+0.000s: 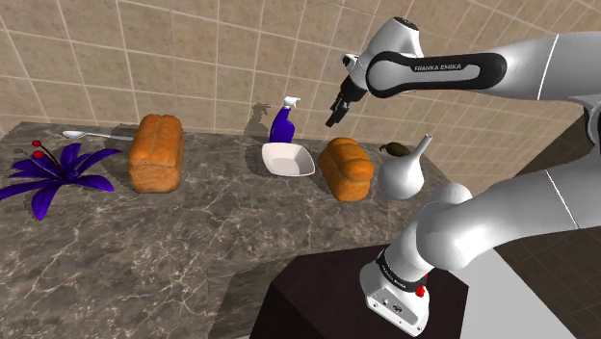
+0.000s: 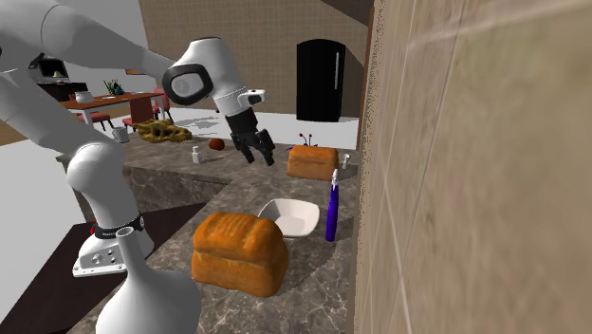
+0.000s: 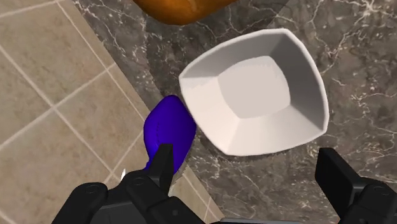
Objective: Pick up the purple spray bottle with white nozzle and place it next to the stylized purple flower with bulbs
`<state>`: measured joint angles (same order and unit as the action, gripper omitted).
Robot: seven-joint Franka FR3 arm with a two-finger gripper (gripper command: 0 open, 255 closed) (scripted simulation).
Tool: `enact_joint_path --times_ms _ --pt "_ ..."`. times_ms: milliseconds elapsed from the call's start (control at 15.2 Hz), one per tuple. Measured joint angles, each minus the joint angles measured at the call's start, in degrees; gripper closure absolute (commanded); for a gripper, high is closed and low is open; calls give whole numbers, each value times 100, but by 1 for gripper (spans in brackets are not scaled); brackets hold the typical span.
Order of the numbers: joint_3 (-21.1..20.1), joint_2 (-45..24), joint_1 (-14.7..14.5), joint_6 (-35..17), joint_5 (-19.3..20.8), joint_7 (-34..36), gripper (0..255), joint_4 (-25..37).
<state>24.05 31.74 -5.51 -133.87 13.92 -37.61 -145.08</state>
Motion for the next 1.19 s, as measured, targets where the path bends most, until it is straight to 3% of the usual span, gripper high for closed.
enact_joint_path --times_ms 264,462,594,660,792,858,990,1188 --pt "758 -793 -443 -788 -378 -992 0 229" --pt "1437 -1492 -977 -1329 -1029 -1962 0 489" --pt "1967 -2038 -1454 -1650 -1751 -2808 0 686" --pt "2263 -2428 -1765 -1749 -2298 -3346 0 905" --pt "2583 -3096 -2102 -1738 -3467 -4425 0 1284" --pt "2614 -3427 -2126 -1655 -4085 -4973 0 1503" --pt "2439 -4122 -1876 -1483 -5235 -6032 0 1944" --pt "2008 -4876 -1350 -1233 -6260 -6991 0 2539"
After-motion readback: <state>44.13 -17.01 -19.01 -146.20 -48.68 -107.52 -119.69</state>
